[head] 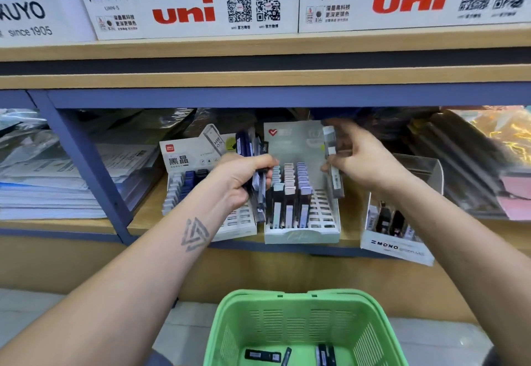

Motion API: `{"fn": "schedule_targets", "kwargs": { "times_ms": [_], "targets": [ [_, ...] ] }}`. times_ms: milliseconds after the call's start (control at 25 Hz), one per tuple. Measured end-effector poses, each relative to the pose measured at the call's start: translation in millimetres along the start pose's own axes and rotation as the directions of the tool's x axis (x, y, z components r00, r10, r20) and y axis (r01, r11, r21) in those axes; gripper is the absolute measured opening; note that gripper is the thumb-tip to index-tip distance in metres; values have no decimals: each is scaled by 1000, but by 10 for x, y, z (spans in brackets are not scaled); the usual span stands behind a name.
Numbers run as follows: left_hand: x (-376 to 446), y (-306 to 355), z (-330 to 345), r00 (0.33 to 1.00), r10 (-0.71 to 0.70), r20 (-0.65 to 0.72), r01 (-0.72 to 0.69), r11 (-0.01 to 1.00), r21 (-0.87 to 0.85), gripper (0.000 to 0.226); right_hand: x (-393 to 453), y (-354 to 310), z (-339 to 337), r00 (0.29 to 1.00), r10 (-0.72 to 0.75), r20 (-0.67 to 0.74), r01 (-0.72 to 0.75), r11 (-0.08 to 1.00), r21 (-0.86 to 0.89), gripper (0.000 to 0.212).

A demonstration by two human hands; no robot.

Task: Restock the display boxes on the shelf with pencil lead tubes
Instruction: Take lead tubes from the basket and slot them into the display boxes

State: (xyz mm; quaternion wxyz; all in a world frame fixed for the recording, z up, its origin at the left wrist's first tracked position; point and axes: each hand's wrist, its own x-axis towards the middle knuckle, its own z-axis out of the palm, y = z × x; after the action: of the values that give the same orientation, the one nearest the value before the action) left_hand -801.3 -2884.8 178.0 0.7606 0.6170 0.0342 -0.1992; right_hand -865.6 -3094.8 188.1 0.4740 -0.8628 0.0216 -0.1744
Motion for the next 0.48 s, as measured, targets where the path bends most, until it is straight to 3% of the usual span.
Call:
{"fn": "schedule_targets", "kwargs": {
  "times_ms": [200,480],
  "targets": [
    [66,-7,141,999,38,0,-38,999,20,13,143,197,-13,990,-84,-114,63,983,-173,26],
    [78,18,170,1000,22,20,-22,1000,14,15,213,385,150,981,-168,-99,136,954,-266,27]
  ]
}}
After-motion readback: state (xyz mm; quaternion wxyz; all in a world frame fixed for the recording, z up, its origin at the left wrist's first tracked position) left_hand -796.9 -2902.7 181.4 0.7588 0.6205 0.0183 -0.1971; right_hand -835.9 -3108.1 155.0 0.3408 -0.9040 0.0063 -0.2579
